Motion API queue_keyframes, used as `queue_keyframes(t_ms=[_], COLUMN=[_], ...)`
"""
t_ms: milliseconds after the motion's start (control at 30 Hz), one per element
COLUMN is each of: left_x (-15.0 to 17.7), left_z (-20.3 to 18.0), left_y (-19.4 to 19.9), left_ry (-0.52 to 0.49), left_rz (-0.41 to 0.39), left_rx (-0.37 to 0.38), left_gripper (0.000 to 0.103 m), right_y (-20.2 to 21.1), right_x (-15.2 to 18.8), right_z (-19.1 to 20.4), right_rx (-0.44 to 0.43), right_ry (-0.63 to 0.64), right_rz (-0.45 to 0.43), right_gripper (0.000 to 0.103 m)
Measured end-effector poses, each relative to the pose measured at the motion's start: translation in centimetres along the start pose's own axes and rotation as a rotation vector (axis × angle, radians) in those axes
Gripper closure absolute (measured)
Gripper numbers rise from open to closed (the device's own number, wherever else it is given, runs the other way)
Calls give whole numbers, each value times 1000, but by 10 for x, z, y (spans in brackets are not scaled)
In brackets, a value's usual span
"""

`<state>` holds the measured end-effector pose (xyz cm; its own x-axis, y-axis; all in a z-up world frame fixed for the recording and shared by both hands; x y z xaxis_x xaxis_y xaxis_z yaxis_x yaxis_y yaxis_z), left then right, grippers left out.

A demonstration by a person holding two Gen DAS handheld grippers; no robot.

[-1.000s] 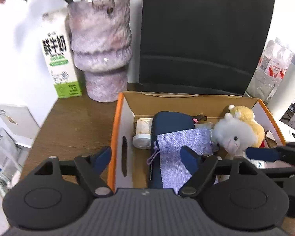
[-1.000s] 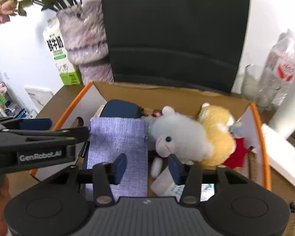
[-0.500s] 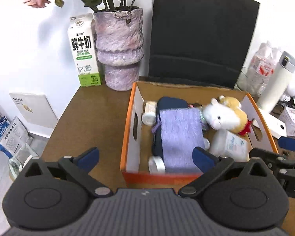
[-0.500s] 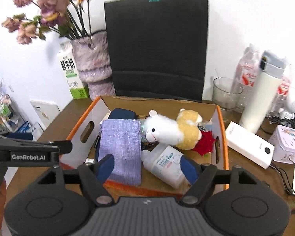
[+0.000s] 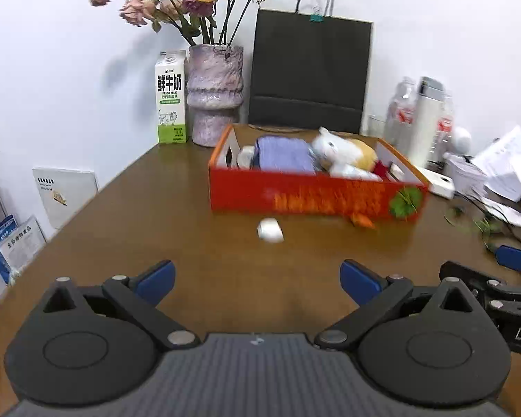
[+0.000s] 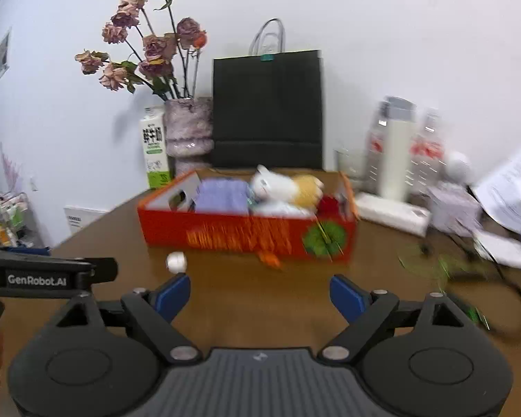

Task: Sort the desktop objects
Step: 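Withdraw both tools from the box back over the table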

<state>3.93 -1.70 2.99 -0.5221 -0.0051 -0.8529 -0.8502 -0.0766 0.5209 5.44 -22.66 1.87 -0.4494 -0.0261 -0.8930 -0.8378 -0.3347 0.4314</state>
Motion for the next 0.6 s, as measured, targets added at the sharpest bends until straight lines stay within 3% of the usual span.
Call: queue_keyframes(t_ms=[133,233,400,600], left_x=[52,73,85,91], left_z=[-2,-1,-2,1], left_y=[36,52,64,58], left_ry=[-67,-61,-102,-74], left_rz=[-39,-33,-40,8], left_rx=[-19,-18,-21,-6], left_gripper=[0,0,0,0], right_y=[38,57,72,68], right_x=[48,64,72,80], right_z=[-7,-7,3,18], right_rx=[28,50,39,33], right_ry=[4,21,-2,49], right_rz=[33,26,19,35], right_gripper=[11,11,11,11])
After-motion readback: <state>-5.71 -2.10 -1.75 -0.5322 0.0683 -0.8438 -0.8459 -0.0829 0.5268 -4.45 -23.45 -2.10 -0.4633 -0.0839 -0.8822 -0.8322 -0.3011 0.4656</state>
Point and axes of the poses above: each gripper's, at about its wrist camera, not at the fingertips, and y roughly against the way its jaws point, z to its left, x to its underside, the point moved 7 cm from there along -y, roughly the way its jaws point, and after that the axes turned 5 degrees about -y, right-handed, at the moved point
